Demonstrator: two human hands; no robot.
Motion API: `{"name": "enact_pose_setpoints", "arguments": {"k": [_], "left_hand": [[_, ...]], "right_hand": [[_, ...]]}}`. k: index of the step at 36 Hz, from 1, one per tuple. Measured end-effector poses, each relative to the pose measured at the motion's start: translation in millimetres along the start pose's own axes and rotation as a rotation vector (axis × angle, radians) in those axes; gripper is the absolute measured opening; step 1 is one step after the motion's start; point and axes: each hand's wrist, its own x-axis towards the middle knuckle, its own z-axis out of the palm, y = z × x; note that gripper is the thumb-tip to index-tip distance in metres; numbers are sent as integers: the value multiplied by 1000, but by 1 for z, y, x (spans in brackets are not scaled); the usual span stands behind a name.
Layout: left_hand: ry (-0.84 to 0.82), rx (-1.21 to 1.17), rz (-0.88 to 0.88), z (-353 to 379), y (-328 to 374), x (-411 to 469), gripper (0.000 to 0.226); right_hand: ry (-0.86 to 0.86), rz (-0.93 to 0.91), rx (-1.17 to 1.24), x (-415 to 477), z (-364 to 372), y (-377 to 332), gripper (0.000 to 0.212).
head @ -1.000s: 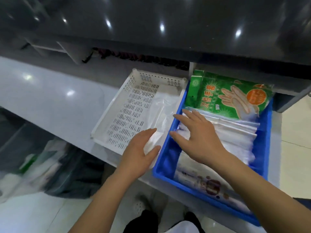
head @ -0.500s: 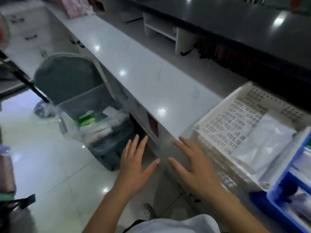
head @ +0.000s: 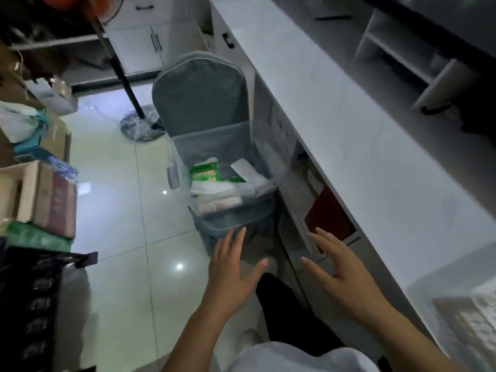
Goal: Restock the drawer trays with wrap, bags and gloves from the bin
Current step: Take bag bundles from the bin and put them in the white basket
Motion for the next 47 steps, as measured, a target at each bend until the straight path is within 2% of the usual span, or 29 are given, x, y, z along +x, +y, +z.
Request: {"name": "enact_pose_setpoints", "arguments": {"k": [8, 13, 18, 25, 31, 36, 42, 47], "left_hand": [[-14, 75, -233, -42, -29, 94, 82], [-88, 146, -286, -77, -22, 163, 81], [-84, 92, -344, -98, -11, 224, 73], [-209, 134, -380, -94, -26, 281, 70], [-397, 212, -501, -82, -77, 344, 69], [-541, 296, -522, -57, -134, 418, 58], [-708, 562, -548, -18, -201, 495, 71], [-736, 587, -381, 13, -228, 539, 69]], "right_hand": [[-149, -20, 34, 152, 13, -11, 59], [-225, -55, 40, 248, 16, -25, 58], [-326, -43, 16, 326, 32, -23, 57], [-500, 80, -147, 384, 87, -6, 59], [-639, 187, -213, 393, 121, 28, 69], [-543, 203, -255, 373, 152, 59, 76], [-320, 256, -207, 363, 176, 65, 68], [-242, 346, -142, 365, 194, 56, 71]]}}
